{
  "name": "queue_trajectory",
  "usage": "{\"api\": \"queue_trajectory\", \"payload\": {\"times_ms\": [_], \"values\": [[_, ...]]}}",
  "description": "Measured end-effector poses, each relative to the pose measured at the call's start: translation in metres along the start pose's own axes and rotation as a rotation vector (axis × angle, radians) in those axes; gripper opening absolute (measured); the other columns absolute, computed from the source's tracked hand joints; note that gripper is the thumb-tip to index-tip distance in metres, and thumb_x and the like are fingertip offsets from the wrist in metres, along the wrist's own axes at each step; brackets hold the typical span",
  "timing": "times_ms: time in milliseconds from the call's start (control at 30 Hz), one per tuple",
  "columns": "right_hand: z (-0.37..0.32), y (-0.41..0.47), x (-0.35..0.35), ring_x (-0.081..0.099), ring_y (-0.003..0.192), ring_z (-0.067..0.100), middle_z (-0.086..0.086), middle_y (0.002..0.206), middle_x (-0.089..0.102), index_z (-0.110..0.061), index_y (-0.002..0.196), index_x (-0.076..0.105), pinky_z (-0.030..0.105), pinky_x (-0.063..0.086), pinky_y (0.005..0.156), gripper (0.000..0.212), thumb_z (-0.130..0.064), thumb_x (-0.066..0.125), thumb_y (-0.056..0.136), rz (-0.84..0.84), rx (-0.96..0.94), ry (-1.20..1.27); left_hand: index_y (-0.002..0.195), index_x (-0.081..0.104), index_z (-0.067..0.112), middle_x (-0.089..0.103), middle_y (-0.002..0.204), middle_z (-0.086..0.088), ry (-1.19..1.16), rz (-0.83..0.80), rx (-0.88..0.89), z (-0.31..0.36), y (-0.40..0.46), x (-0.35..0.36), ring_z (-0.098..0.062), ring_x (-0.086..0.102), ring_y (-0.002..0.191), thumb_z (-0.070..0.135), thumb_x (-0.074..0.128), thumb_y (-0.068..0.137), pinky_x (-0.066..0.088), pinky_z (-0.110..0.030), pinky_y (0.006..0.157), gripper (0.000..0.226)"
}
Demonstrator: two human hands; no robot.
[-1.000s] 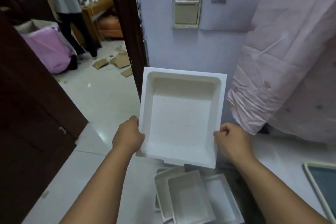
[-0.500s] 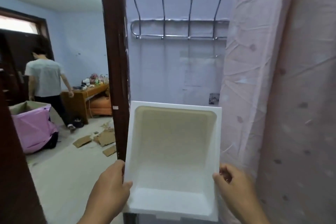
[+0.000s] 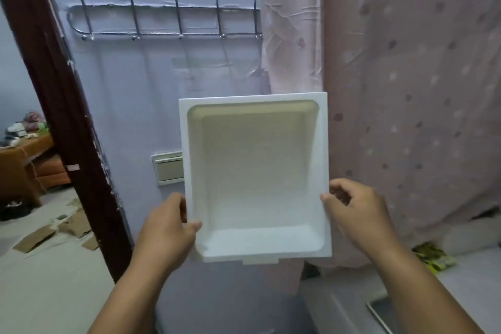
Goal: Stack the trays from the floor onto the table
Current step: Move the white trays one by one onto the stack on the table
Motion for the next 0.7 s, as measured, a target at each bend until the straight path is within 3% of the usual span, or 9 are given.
{"api": "queue_trajectory", "payload": {"times_ms": [100,233,533,700], "values": [[0.018,-0.005,-0.028,0.063,0.073,0.006,-0.01,0.079,0.069,-0.027,0.094,0.072,0.023,0.045,0.058,0.005,-0.027,0.067,0.091,0.026,0.021,-0.026,0.085,0.052,0.025,0.06,0.082,0.006,-0.01,-0.014,0.042,0.029,-0.007,0.011,-0.011,0.054,0.072,0.026,0.072,0.085,0.044,-0.033,0.061,0.021],[0.041,-0.005,-0.071,0.063,0.075,0.009,-0.009,0.08,0.068,-0.022,0.1,0.072,0.034,0.057,0.066,0.012,-0.029,0.066,0.092,0.086,0.021,-0.042,0.084,0.053,0.02,0.061,0.082,0.005,-0.011,-0.016,0.083,0.07,-0.028,0.025,-0.011,0.056,0.072,0.027,0.073,0.084,0.048,-0.034,0.064,0.021],[0.133,-0.004,-0.18,0.063,0.073,0.01,-0.007,0.078,0.068,-0.022,0.095,0.07,0.029,0.052,0.06,0.007,-0.027,0.066,0.093,0.051,-0.026,-0.011,0.078,0.056,0.02,0.064,0.078,0.004,-0.034,-0.012,0.016,0.166,-0.11,0.09,-0.019,0.061,0.069,0.03,0.078,0.078,0.055,-0.037,0.067,0.025],[0.226,-0.005,-0.241,0.063,0.072,0.028,0.008,0.072,0.067,-0.007,0.084,0.067,0.039,0.053,0.06,0.023,-0.028,0.063,0.091,-0.003,0.018,-0.076,0.074,0.057,0.012,0.065,0.069,0.0,-0.082,-0.08,-0.006,0.227,-0.174,0.161,-0.021,0.061,0.065,0.021,0.082,0.074,0.051,-0.035,0.064,0.027]]}}
Point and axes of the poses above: each hand's wrist, its own y-axis towards the middle knuckle, its own x-axis out of the palm, z = x × y, the point moved 9 cm from there along y, towards the middle knuckle
